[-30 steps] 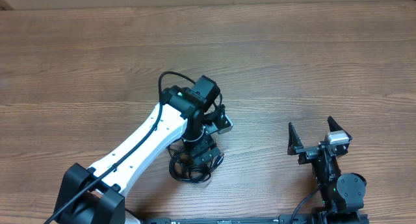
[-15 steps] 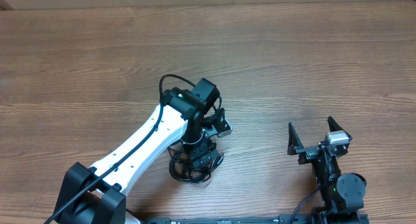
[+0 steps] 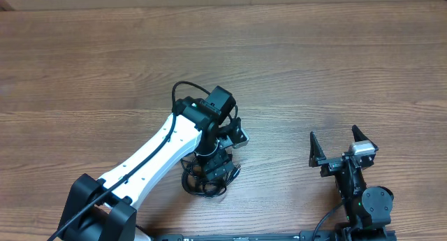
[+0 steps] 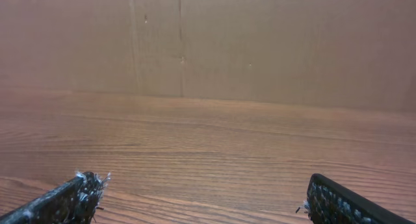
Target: Untangle cables
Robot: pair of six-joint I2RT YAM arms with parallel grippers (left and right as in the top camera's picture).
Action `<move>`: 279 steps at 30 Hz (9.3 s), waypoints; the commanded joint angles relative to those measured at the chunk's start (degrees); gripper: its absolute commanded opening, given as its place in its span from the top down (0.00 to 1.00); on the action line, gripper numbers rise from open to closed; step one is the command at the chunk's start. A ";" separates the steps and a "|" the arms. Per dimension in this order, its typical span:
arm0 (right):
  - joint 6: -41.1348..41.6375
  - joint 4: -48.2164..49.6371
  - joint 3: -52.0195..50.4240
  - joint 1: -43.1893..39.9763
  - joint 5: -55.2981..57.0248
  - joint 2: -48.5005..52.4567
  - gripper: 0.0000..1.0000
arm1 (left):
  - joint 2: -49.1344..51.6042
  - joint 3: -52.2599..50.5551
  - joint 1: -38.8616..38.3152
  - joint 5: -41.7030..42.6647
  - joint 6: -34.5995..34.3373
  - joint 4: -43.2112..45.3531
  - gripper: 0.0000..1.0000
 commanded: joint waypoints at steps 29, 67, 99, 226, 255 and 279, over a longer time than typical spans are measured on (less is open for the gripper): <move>-0.09 0.15 -0.61 0.13 -0.24 -0.59 0.00 | 0.35 -5.79 -0.11 3.17 0.61 2.01 0.26; -0.09 0.15 -0.61 0.13 -0.24 -0.59 0.00 | 0.50 -12.33 -0.11 5.31 -1.79 8.81 0.96; -0.09 0.15 -0.61 0.13 -0.24 -0.59 0.00 | 0.50 5.27 3.87 39.28 -31.47 31.19 0.96; 10.93 6.40 42.03 12.79 -56.83 69.68 0.67 | 0.48 5.27 24.37 80.08 -63.06 48.11 0.96; 14.56 12.66 42.03 12.79 -53.62 72.37 0.72 | 0.50 5.27 23.89 80.06 -62.84 48.28 0.96; 16.52 17.84 42.03 16.09 -53.59 72.37 0.90 | 0.50 5.27 22.99 79.60 -62.86 48.28 0.96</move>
